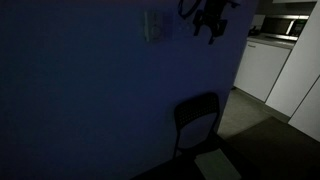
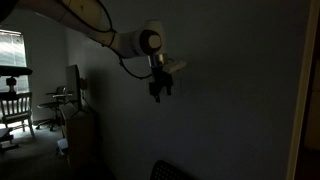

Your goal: Turn off the switch

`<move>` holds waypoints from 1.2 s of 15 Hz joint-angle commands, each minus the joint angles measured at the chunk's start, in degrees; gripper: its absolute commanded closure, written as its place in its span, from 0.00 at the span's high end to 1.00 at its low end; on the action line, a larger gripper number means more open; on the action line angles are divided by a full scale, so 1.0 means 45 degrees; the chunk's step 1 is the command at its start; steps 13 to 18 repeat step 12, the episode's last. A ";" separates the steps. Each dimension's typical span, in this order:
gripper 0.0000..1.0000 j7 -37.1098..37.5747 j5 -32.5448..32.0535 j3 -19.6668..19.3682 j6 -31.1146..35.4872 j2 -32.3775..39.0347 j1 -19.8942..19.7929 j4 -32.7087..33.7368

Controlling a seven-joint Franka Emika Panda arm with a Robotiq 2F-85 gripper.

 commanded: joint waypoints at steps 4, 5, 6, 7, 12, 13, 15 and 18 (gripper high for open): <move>1.00 -0.0015 -0.0054 0.0077 -0.1893 -0.1237 0.0019 -0.1449; 1.00 -0.0004 -0.0059 0.0083 -0.1918 -0.1423 0.0047 -0.1655; 1.00 -0.0131 -0.0003 0.0114 -0.1926 -0.1576 0.0048 -0.1851; 1.00 -0.0170 0.0036 0.0125 -0.1973 -0.1709 0.0053 -0.1974; 1.00 -0.0009 -0.0002 0.0117 -0.1985 -0.1463 0.0139 -0.1630; 1.00 -0.0009 -0.0002 0.0117 -0.1985 -0.1463 0.0139 -0.1630; 1.00 -0.0009 -0.0002 0.0117 -0.1985 -0.1463 0.0139 -0.1630; 1.00 -0.0009 -0.0002 0.0117 -0.1985 -0.1463 0.0139 -0.1630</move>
